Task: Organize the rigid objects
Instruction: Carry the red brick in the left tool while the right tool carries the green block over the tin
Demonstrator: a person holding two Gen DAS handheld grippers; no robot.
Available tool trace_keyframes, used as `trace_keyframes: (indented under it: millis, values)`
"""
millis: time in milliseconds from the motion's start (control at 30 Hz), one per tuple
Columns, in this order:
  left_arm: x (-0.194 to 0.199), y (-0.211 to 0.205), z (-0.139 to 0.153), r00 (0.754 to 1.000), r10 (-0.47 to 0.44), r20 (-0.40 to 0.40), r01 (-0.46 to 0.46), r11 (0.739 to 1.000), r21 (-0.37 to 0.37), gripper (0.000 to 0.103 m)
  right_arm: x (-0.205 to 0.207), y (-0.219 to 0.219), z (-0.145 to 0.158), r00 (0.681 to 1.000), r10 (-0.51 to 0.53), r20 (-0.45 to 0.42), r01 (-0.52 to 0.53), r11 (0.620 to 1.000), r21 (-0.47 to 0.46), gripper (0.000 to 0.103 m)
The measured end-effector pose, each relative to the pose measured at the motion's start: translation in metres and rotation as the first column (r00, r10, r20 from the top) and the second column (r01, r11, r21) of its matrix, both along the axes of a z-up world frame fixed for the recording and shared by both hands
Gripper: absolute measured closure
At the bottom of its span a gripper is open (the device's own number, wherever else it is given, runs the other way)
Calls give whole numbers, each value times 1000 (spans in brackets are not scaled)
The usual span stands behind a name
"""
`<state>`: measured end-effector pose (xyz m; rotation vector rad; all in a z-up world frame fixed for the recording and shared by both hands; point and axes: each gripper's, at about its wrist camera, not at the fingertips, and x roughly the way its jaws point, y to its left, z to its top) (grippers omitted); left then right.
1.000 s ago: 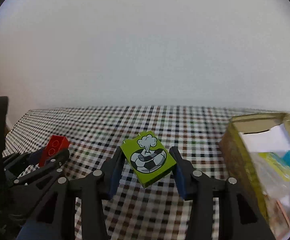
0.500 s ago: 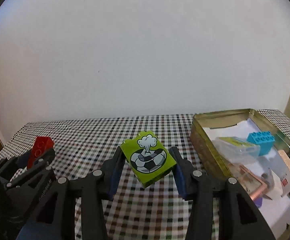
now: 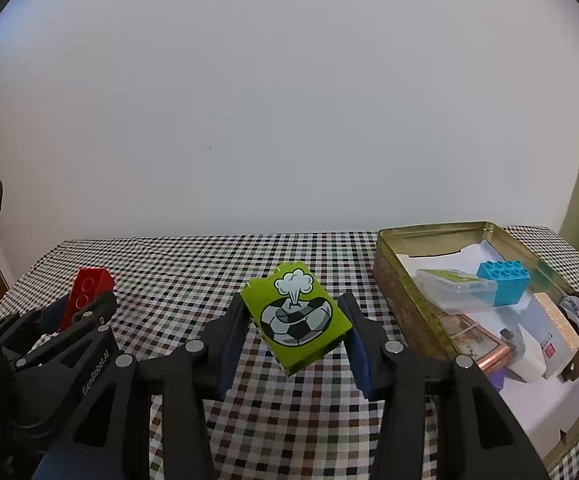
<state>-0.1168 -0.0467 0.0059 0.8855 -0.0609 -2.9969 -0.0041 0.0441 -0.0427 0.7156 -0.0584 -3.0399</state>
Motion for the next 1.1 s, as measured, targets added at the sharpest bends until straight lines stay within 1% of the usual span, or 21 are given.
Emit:
trace_keyframes:
  millis: [267,333,400,500,633,767,833,1100]
  values:
    - [21,-9,-4,999,9,-31,-8,1000,26,73,12,6,-2,1000,-4,-9,4,1000,-4,54]
    - [27,-9,-3,999,13,-37,-12,1000,26,73,13,8,-5,1000,-1,-13,1,1000,1,54]
    - [28,-6,-5,1000,4,-25,-3,1000,27,73,16,7,-5,1000,0,-17,0,1000,5,54]
    - [36,-1,-5,999,4,-46,-3,1000,23,73,20,6,-5,1000,1,-22,0,1000,5,54]
    - [44,0,-3,998,-1,-58,2,1000,25,73,22,13,-8,1000,-1,-23,1,1000,-1,54]
    - [49,-2,0,997,0,-71,2,1000,29,73,30,7,-3,1000,-3,-19,3,1000,1,54]
    - [52,-1,1,997,0,-79,2,1000,27,73,29,11,-6,1000,2,-23,-2,1000,4,54]
    - [63,4,3,996,-4,-88,6,999,31,73,32,20,-9,999,-3,-35,3,1000,15,54]
